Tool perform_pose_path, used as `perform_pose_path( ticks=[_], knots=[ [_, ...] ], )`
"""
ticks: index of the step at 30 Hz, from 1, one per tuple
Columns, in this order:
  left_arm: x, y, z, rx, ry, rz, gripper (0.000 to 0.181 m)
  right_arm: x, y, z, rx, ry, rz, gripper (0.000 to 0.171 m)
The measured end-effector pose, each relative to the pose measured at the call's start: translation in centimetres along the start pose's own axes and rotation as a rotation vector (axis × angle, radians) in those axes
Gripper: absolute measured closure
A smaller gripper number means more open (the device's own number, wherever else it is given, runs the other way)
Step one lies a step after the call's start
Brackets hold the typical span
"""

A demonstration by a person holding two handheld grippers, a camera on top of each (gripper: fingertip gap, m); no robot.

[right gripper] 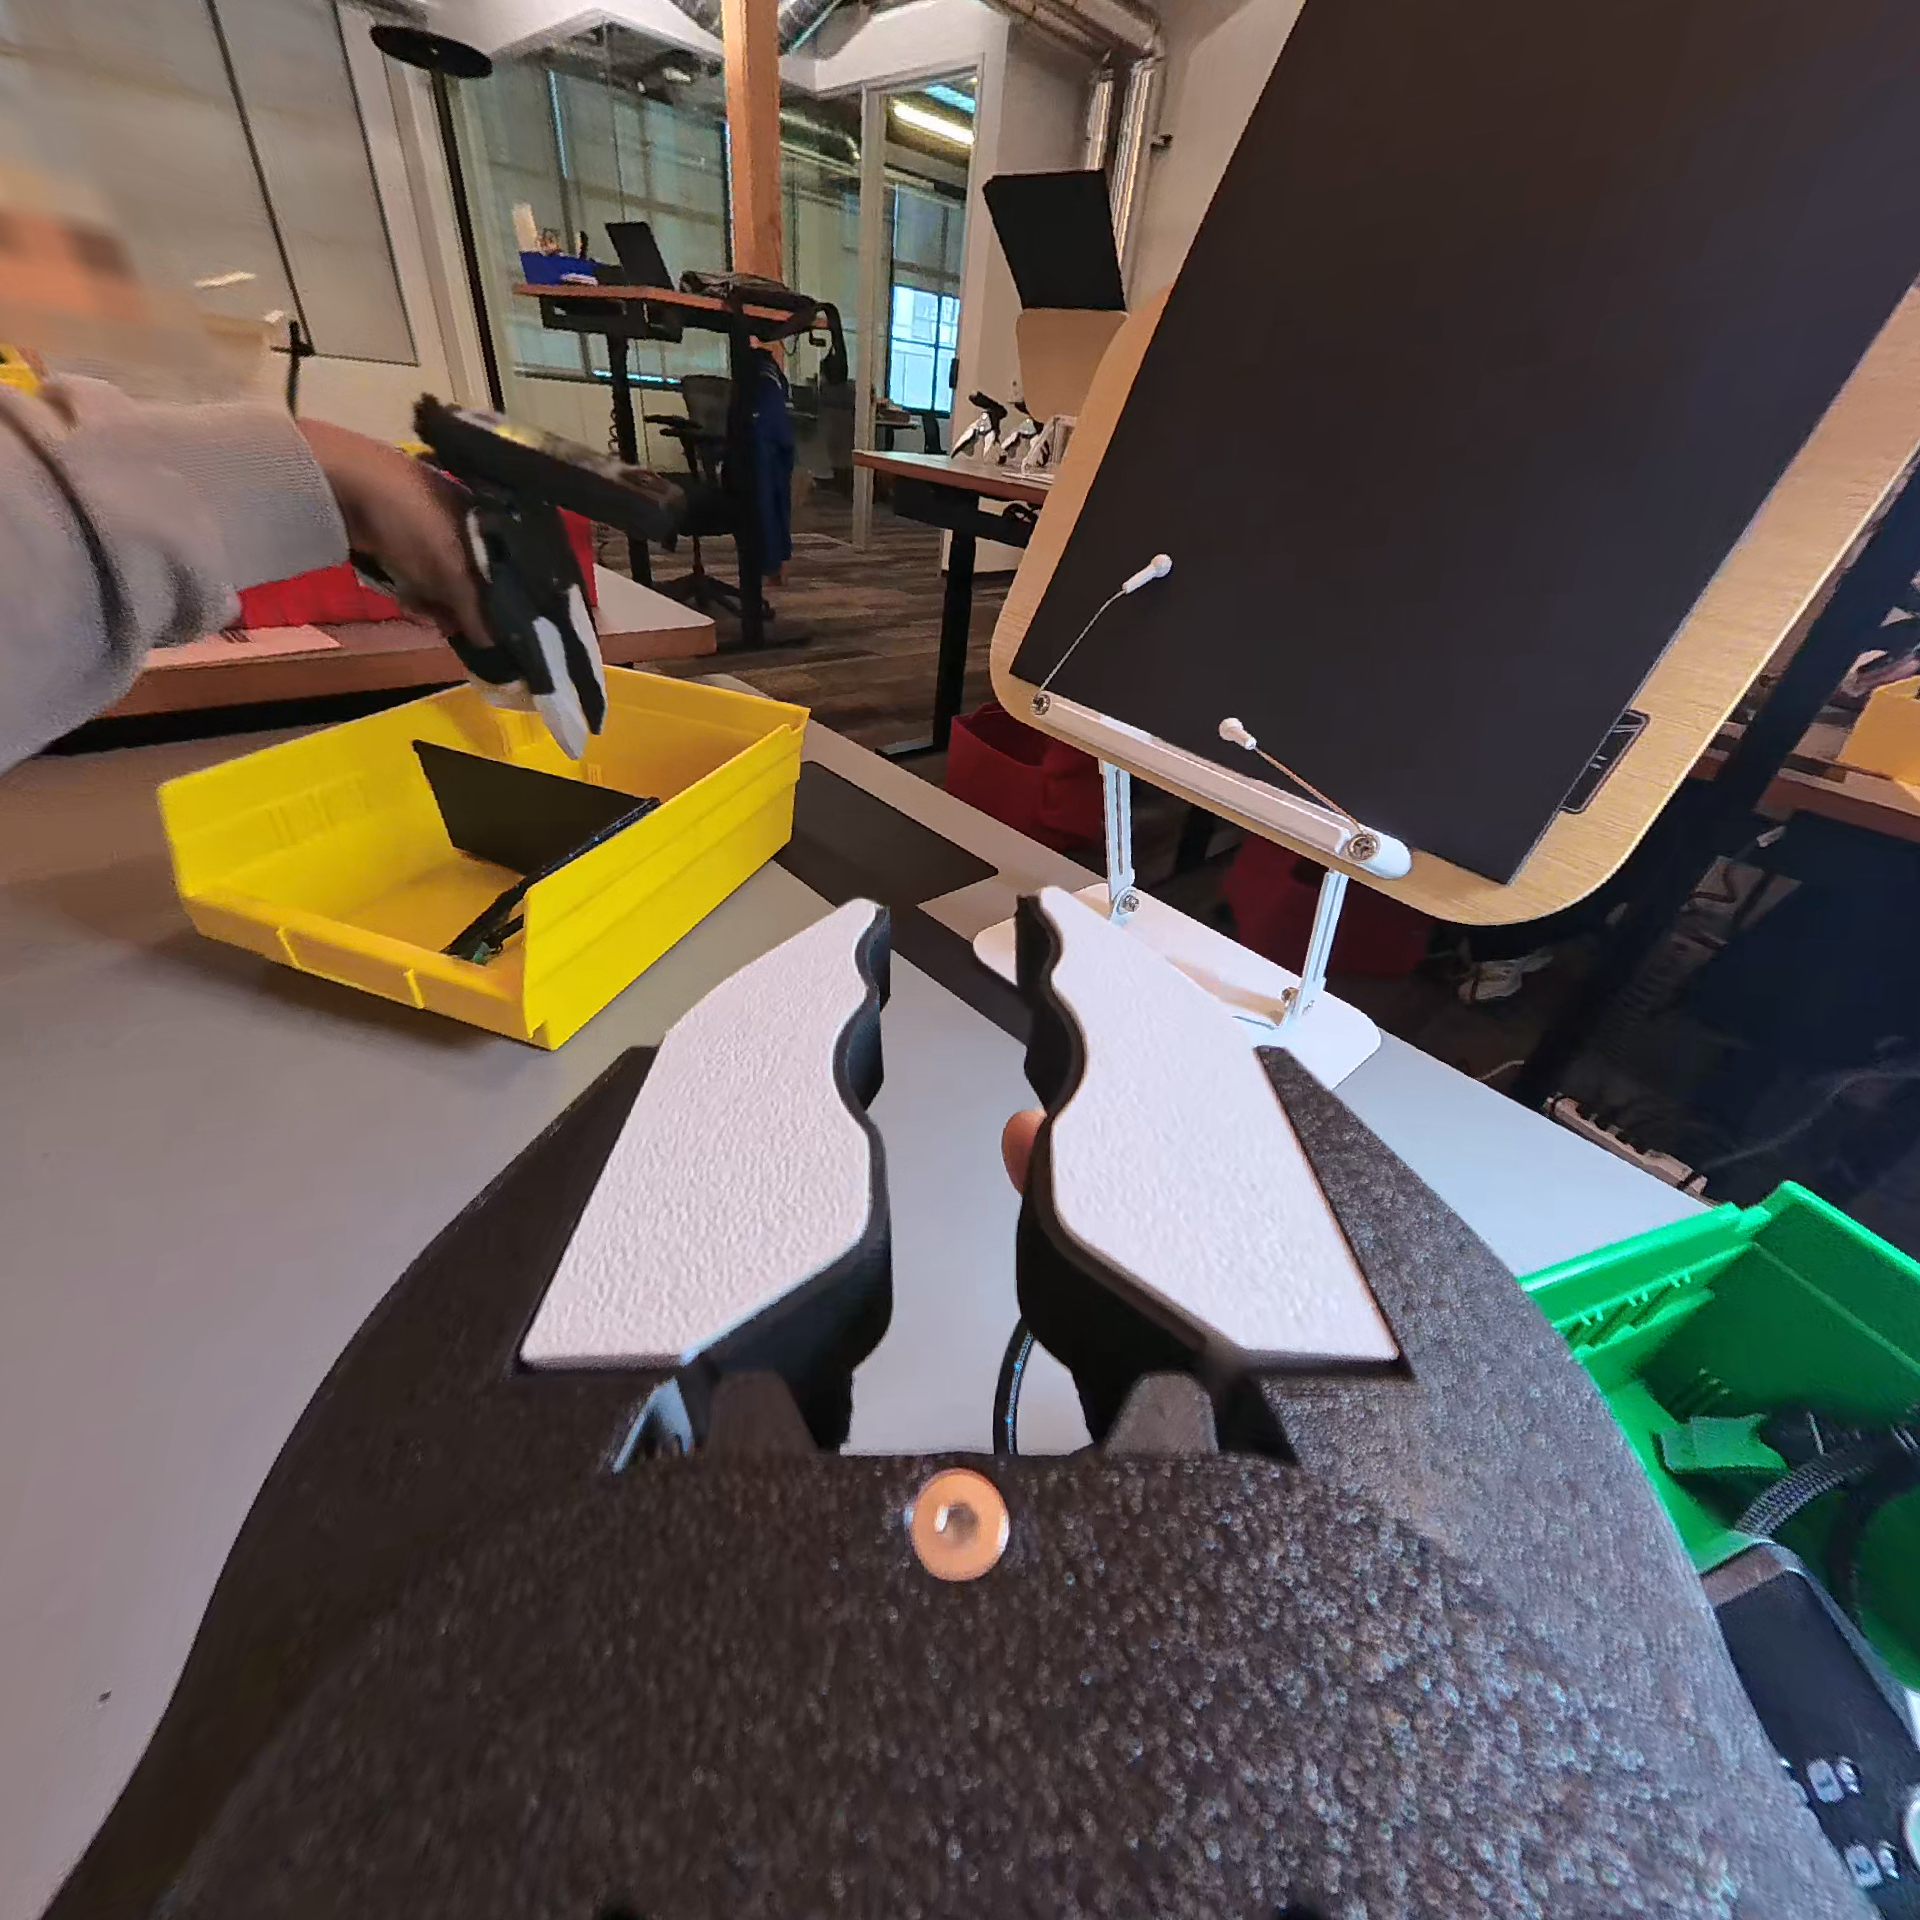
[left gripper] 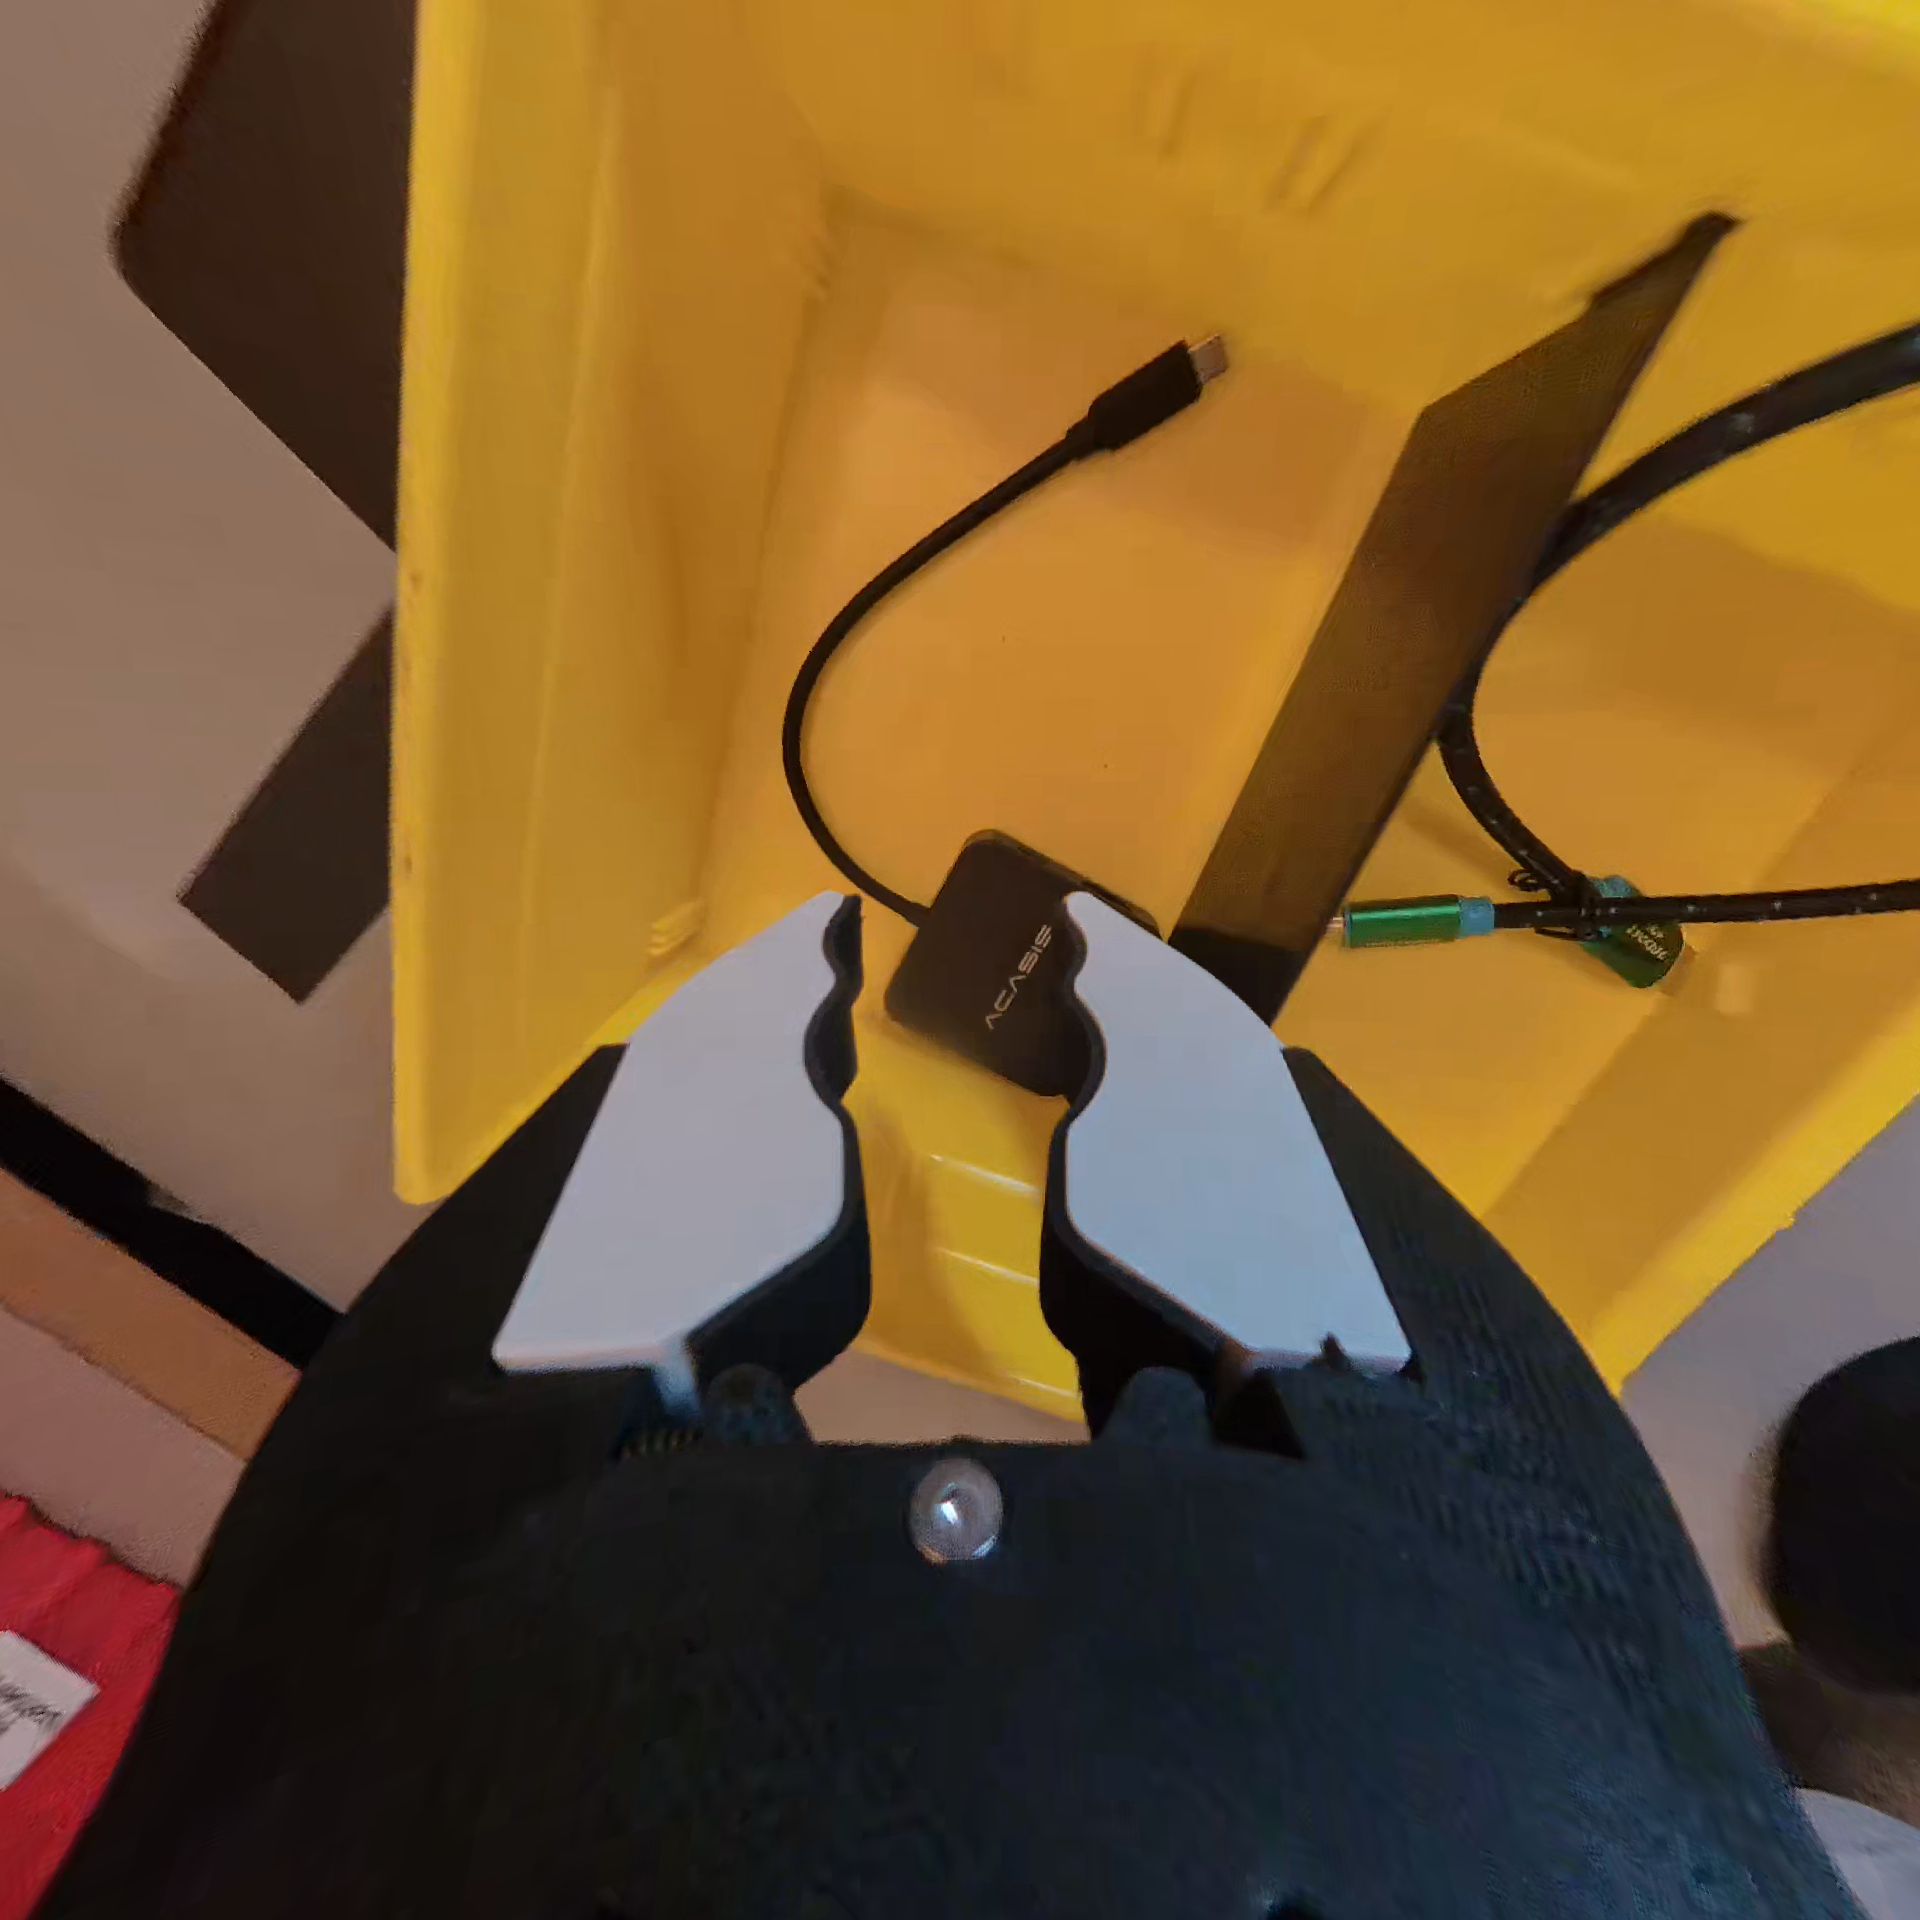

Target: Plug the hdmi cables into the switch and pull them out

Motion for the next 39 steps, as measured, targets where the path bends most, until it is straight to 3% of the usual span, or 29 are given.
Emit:
perform_pose_path(
  ticks=[1, 8, 17, 22, 24, 29, 39],
  knots=[
    [-0.4, 0.0, 0.7, -0.036, 0.027, -0.034, 0.145, 0.1, 0.0, 0.0, -0.002, -0.001, 0.002, 0.148],
    [-0.8, 0.3, 5.1, -0.283, 0.114, -0.149, 0.121, 1.4, 0.5, -0.2, -0.030, 0.014, 0.048, 0.149],
    [0.6, 1.5, 8.1, -0.430, 0.222, -0.147, 0.093, 1.8, 1.3, 0.2, -0.084, 0.013, 0.071, 0.149],
    [0.9, 1.3, 8.0, -0.438, 0.215, -0.111, 0.105, 1.7, 1.2, 0.1, -0.097, 0.021, 0.061, 0.150],
    [1.1, 1.2, 7.7, -0.418, 0.218, -0.060, 0.116, 1.7, 1.1, 0.0, -0.093, 0.026, 0.056, 0.150],
    [1.0, 0.6, 5.6, -0.349, 0.171, 0.060, 0.124, 2.0, 0.8, -0.4, -0.082, 0.036, 0.060, 0.151],
    [0.2, -0.2, -4.0, 0.102, 0.022, 0.127, 0.131, 1.0, 0.4, -0.3, -0.057, 0.013, 0.016, 0.151]
  ],
)
Point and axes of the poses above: each gripper's, where its closed fingertips meet, z out along the fingers, y out of its underside, x = y × z across the jaws, the point moved 9 cm from there along -z, back along the fingers, and after that the axes turned 8 degrees about z, right-handed, at the moved point
